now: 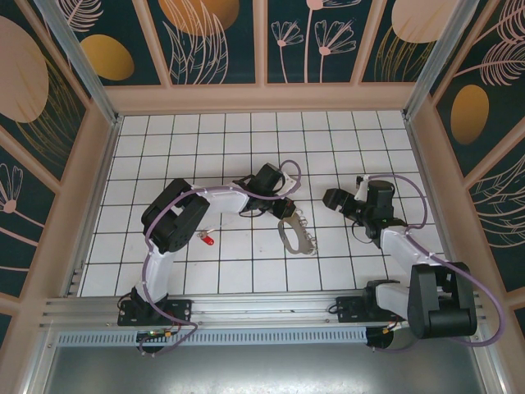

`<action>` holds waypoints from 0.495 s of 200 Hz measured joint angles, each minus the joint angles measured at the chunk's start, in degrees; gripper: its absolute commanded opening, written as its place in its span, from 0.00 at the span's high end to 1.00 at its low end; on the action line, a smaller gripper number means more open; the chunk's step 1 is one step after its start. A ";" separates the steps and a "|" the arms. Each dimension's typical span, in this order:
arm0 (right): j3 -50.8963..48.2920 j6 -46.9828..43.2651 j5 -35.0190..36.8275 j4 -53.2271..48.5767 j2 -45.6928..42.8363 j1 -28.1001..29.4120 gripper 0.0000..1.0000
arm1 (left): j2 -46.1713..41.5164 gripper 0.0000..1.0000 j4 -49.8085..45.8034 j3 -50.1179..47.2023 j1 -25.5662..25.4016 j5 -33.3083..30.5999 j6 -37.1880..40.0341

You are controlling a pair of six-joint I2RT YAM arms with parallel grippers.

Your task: Put the keys on the keyring

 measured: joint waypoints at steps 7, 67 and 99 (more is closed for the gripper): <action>0.00 -0.02 0.00 0.00 -0.22 -0.09 0.12 | 0.00 1.00 0.00 0.00 0.00 0.00 0.00; -0.04 -0.39 -0.22 -0.02 -2.49 -0.48 0.13 | -1.55 1.00 -1.51 -0.55 -0.07 -0.46 1.09; -1.18 -0.46 -1.11 0.02 -5.70 -0.59 0.17 | -8.57 1.00 -3.39 -3.45 -0.07 -0.63 3.26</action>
